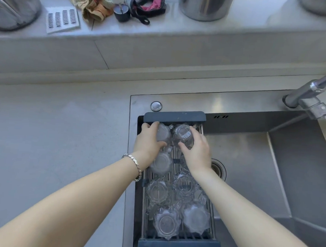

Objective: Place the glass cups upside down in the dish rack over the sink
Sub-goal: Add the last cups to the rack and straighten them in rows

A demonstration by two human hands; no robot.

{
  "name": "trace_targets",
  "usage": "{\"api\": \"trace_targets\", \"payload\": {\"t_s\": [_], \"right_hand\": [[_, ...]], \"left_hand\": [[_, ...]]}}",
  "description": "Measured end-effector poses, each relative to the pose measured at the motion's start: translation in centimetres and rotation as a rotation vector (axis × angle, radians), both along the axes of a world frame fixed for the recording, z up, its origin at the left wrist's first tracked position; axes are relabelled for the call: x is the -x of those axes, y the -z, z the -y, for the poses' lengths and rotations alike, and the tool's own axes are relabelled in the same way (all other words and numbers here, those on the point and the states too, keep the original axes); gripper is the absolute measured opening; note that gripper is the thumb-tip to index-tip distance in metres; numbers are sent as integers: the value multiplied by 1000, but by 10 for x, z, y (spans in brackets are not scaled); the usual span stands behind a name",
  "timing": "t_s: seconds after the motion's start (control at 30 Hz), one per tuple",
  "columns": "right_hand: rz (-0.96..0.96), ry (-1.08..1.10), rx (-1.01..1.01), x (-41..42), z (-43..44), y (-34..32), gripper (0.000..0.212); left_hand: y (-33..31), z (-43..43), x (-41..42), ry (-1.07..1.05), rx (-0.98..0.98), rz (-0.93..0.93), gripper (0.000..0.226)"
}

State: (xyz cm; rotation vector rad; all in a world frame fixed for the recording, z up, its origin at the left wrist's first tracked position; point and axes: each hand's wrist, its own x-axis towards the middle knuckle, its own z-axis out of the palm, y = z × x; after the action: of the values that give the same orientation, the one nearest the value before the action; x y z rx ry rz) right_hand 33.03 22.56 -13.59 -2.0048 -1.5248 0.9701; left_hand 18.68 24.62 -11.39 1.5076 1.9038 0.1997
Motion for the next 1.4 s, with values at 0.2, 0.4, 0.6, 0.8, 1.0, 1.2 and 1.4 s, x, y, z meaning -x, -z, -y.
{"api": "trace_targets", "payload": {"t_s": [0.2, 0.4, 0.6, 0.8, 1.0, 1.2, 1.4], "right_hand": [[-71, 16, 56, -6, -5, -5, 57], [-19, -112, 183, -29, 25, -21, 69], [89, -191, 142, -27, 37, -15, 62], [65, -172, 149, -29, 36, -16, 61], [63, -173, 157, -29, 36, -16, 60], [107, -161, 216, -28, 32, -15, 72], [268, -217, 262, -26, 20, -18, 81]], "left_hand": [[-5, 2, 1, 35, -2, -92, 70], [-17, 45, 0, 211, 22, -231, 70], [-6, 62, -4, 321, 58, -295, 66], [-12, 48, -2, 404, 43, -334, 61], [-6, 58, 2, 225, 40, -270, 56], [-5, 60, -5, 163, 22, -291, 56], [-9, 58, -2, 191, 42, -285, 53]]}}
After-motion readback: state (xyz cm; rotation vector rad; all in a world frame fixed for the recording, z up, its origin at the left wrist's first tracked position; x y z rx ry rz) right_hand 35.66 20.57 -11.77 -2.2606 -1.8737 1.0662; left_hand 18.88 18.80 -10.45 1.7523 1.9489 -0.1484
